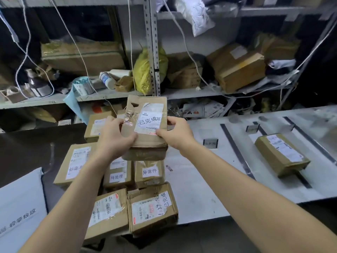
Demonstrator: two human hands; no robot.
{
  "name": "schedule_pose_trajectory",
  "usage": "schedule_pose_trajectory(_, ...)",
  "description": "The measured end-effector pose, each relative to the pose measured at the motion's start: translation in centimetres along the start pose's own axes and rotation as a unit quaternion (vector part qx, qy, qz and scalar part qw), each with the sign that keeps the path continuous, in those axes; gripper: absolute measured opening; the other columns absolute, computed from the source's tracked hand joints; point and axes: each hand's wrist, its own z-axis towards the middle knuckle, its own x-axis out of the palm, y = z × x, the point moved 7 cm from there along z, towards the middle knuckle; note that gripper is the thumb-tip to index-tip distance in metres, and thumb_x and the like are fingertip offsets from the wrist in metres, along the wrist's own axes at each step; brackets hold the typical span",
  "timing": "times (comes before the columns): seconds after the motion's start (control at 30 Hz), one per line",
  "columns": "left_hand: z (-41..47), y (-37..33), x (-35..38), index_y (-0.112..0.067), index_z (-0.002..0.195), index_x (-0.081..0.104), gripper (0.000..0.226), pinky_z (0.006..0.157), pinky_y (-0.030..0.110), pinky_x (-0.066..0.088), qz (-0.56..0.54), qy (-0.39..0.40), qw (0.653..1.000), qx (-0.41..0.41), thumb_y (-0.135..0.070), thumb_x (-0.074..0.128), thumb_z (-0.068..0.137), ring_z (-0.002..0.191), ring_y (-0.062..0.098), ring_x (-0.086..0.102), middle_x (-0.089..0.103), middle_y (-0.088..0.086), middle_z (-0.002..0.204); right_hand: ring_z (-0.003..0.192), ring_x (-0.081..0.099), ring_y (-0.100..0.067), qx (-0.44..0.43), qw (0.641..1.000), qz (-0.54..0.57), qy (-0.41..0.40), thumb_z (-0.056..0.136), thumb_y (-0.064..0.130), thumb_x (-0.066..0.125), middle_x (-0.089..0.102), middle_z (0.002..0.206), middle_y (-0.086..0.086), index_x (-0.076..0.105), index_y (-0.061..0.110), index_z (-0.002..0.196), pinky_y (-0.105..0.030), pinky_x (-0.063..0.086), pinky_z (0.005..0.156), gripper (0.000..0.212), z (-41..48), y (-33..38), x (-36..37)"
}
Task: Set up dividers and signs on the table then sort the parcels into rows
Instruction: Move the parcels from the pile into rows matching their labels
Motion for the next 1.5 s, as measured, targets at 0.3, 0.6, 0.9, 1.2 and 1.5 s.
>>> schedule_pose_trajectory(0.3,-4.9,-16.8,10.6,-0.006,0.120,0.068,0.051,0.091,0.039,0.054,-0.048,0.026,0.996,0.075,-0.030,0.085,0.079,0.095,0.018,0.056,0.050,-0.001,0.104,0.098,0.068,-0.009,0.013,0.997,0.011,-0.073,0.063,0.043,0.073,0.073,0.099,0.026,0.073,0.043,0.106,-0.039,0.059,0.083,0.043,-4.2,-8.6,-19.1)
schedule_pose_trajectory(0.6,-9.6,-33.4,23.8,-0.009,0.112,0.072,0.038,0.084,0.025,0.044,-0.079,0.072,0.987,0.122,-0.028,0.084,0.081,0.092,0.017,0.058,0.052,0.002,0.104,0.099,0.066,-0.010,0.039,0.988,-0.033,-0.143,0.069,0.042,0.077,0.073,0.102,0.021,0.073,0.037,0.112,-0.036,0.056,0.088,0.043,-8.0,-17.9,-38.7)
schedule_pose_trajectory(0.9,-9.3,-46.7,33.6,-0.010,0.109,0.069,0.037,0.077,0.023,0.042,-0.091,0.095,0.976,0.172,-0.032,0.082,0.081,0.088,0.013,0.053,0.049,0.000,0.103,0.104,0.066,-0.010,0.068,0.978,0.014,-0.197,0.065,0.046,0.076,0.073,0.105,0.024,0.072,0.038,0.118,-0.042,0.057,0.091,0.054,-7.0,-25.5,-51.9)
schedule_pose_trajectory(1.2,-5.4,-54.8,47.6,-0.011,0.117,0.067,0.046,0.090,0.036,0.052,-0.136,0.146,0.969,0.144,-0.036,0.080,0.081,0.096,0.018,0.056,0.049,-0.001,0.107,0.111,0.058,-0.008,0.104,0.976,-0.007,-0.192,0.085,0.022,0.079,0.063,0.112,0.020,0.065,0.029,0.134,-0.030,0.050,0.091,0.051,-1.3,-32.6,-63.6)
schedule_pose_trajectory(1.5,-6.4,-59.3,57.7,-0.014,0.116,0.063,0.045,0.084,0.027,0.045,-0.091,0.166,0.980,0.058,-0.039,0.076,0.081,0.097,0.019,0.054,0.045,-0.004,0.106,0.116,0.063,-0.012,0.145,0.982,-0.027,-0.120,0.069,0.037,0.082,0.070,0.119,0.016,0.066,0.030,0.133,-0.046,0.052,0.103,0.067,4.2,-42.4,-69.8)
